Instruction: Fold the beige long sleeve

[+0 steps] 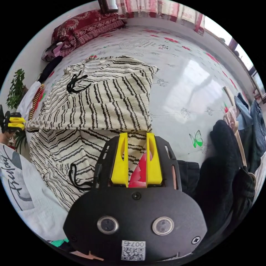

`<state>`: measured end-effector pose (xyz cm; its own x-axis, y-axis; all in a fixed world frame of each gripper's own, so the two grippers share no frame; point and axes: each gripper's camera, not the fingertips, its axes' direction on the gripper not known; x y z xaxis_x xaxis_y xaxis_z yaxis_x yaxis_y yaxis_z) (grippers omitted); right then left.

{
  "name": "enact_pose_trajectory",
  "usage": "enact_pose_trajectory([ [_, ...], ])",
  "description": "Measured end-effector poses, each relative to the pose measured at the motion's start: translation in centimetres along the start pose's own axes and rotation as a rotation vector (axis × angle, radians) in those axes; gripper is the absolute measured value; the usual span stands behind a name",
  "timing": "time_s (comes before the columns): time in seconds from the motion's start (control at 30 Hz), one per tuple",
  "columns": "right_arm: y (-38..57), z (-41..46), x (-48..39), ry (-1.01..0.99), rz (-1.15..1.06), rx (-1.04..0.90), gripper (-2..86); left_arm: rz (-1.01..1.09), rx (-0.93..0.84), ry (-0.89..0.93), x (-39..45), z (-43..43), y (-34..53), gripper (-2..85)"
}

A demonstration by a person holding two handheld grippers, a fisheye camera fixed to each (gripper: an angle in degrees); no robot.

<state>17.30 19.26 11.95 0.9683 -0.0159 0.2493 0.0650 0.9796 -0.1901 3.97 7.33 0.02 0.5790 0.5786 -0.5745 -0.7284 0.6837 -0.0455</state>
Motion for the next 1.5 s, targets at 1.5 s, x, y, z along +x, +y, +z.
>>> enact_pose_trajectory([
  [1.5, 19.0, -4.5, 7.8, -0.333, 0.111, -0.400, 0.3, -0.611, -0.399, 0.185, 0.9, 5.8, 4.8, -0.8],
])
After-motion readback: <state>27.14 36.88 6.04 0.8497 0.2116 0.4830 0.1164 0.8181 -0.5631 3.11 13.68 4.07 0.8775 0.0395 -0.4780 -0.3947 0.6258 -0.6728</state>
